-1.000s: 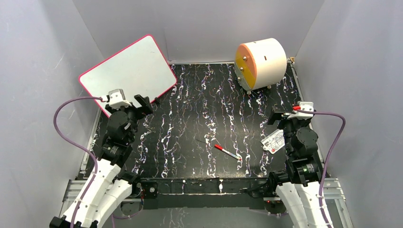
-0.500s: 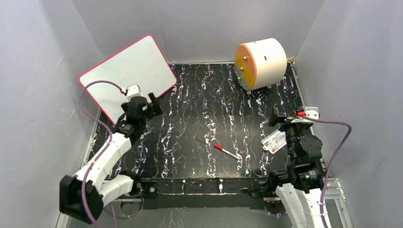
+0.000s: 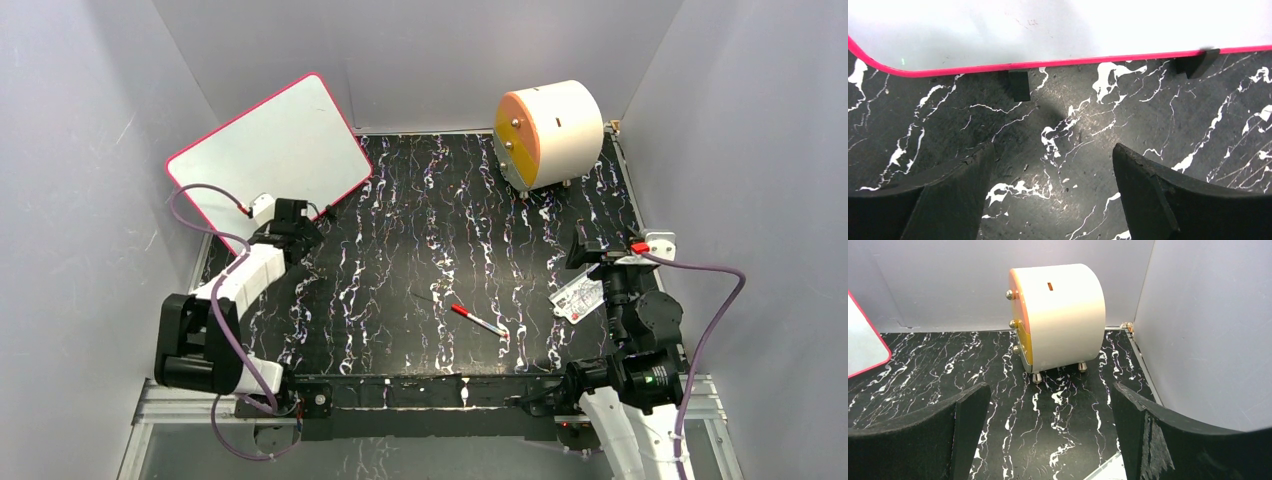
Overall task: Write a sentence on the whiteboard
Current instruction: Move the whiteboard stand to the center of the board.
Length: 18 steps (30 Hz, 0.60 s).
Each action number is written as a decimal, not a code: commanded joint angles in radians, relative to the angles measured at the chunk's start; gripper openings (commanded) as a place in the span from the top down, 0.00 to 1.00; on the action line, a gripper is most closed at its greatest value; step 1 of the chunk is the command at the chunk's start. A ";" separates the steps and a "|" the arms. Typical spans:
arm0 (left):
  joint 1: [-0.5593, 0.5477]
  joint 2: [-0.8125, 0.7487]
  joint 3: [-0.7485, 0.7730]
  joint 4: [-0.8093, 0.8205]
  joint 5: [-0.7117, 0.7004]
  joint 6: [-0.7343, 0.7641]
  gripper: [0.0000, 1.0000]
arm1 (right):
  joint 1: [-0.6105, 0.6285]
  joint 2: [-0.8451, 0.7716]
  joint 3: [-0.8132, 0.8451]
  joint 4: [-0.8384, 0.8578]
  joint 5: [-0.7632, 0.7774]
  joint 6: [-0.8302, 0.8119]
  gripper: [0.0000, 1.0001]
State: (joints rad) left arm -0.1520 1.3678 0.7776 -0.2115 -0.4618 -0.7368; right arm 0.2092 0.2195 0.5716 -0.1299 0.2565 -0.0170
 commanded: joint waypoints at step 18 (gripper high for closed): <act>0.110 0.238 0.094 0.128 -0.062 0.040 0.45 | 0.016 -0.043 -0.015 0.072 -0.010 0.005 0.01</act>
State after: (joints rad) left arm -0.0521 1.5932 0.8307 -0.1101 -0.4831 -0.7383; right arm 0.2184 0.1883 0.5587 -0.1223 0.2508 -0.0116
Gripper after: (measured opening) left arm 0.580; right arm 0.985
